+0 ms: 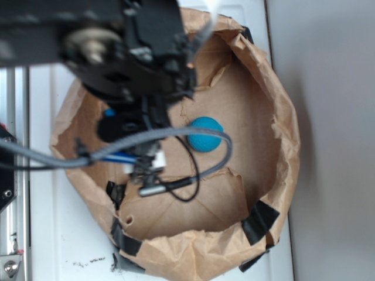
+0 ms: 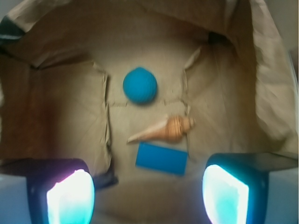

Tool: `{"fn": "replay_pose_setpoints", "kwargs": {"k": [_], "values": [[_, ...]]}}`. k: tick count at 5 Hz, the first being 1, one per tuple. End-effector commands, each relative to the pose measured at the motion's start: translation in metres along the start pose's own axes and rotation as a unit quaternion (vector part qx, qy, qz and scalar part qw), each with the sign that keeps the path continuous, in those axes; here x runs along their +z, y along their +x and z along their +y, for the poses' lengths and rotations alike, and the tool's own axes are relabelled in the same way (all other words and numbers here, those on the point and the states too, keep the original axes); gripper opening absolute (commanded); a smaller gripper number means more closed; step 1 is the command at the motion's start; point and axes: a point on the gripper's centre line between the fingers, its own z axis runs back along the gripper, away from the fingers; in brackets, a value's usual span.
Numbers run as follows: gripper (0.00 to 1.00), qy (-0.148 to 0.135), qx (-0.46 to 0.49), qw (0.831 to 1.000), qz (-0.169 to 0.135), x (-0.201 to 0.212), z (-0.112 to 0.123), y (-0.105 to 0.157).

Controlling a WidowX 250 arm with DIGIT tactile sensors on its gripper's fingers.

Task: Grab the shell.

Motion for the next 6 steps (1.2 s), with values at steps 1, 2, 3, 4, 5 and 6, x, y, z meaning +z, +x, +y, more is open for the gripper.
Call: {"fn": "replay_pose_setpoints", "kwargs": {"k": [1,2,3,4,5,6], "values": [[1.00,0.022,-0.004,0.999,-0.039,-0.037,0.016,0.019],[1.00,0.018,-0.002,0.999,-0.044,-0.054,0.020,0.031],[1.00,-0.002,0.018,0.999,-0.044,-0.070,0.029,0.037],[1.00,-0.014,0.056,0.998,-0.041,-0.081,0.029,0.037],[1.00,-0.015,0.118,0.991,-0.053,-0.077,0.022,0.028],[1.00,-0.029,0.201,0.977,-0.066,-0.075,0.019,0.019]]}}
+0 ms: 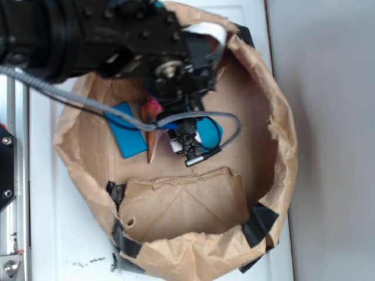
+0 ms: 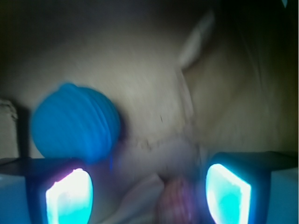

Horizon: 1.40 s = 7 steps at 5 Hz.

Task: Grab the shell.

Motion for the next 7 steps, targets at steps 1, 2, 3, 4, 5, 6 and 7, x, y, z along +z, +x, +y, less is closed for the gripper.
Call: {"fn": "replay_pose_setpoints", "kwargs": {"k": [1,2,3,4,5,6,7], "values": [[1.00,-0.036,0.125,0.991,-0.041,0.017,-0.001,0.000],[1.00,-0.036,0.148,0.988,-0.039,0.013,-0.001,-0.001],[1.00,-0.032,0.153,0.987,-0.038,0.008,-0.002,-0.002],[1.00,-0.014,0.151,0.988,-0.038,-0.005,0.000,-0.005],[1.00,-0.003,0.150,0.988,-0.021,-0.024,0.007,-0.009],[1.00,0.016,0.140,0.990,-0.008,-0.037,0.004,-0.044],[1.00,0.025,0.124,0.992,-0.016,-0.037,-0.003,-0.055]]}}
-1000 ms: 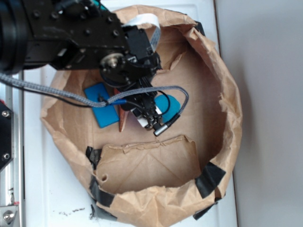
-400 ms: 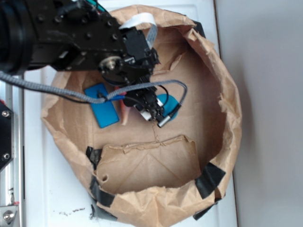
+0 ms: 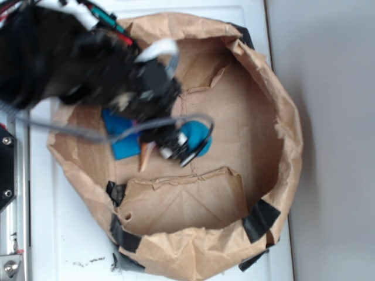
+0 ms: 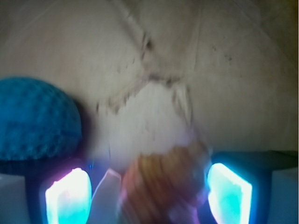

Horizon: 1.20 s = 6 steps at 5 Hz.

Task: Grab the shell.

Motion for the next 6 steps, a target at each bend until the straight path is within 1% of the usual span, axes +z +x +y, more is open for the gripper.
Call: {"fn": "replay_pose_setpoints", "kwargs": {"k": [1,2,3,4,5,6], "values": [[0.00,0.008,0.005,1.000,0.002,0.003,-0.001,-0.026],[0.00,0.004,0.000,1.000,-0.003,0.003,0.000,-0.020],[0.00,-0.009,-0.008,1.000,-0.007,0.017,-0.003,-0.013],[0.00,-0.040,-0.014,0.999,-0.013,0.045,-0.006,-0.006],[0.00,-0.073,-0.038,0.996,-0.025,0.082,-0.013,0.007],[0.00,-0.068,-0.130,0.988,-0.051,0.114,-0.023,0.006]]}}
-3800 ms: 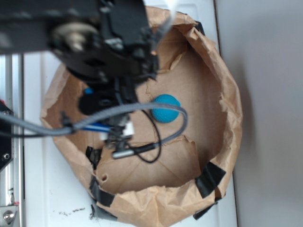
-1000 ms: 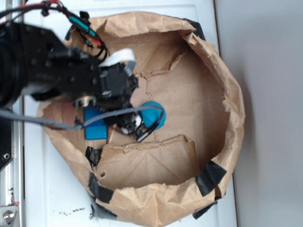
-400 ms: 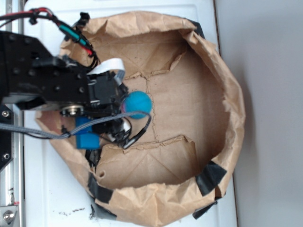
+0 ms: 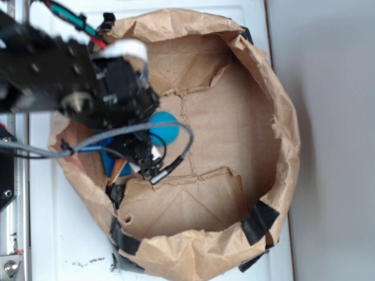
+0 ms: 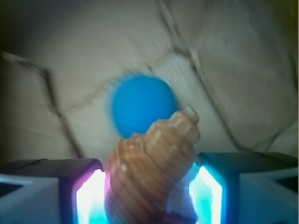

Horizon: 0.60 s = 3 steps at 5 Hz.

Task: Grab the shell.

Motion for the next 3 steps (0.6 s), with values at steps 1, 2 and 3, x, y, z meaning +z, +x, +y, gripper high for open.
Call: {"fn": "replay_pose_setpoints", "kwargs": {"k": [1,2,3], "values": [[0.00,0.030,-0.196,0.979,-0.054,0.059,-0.016,0.004],[0.00,0.045,-0.279,0.957,-0.064,0.071,-0.016,-0.008],[0.00,0.042,-0.307,0.949,-0.057,0.081,-0.022,-0.016]]}}
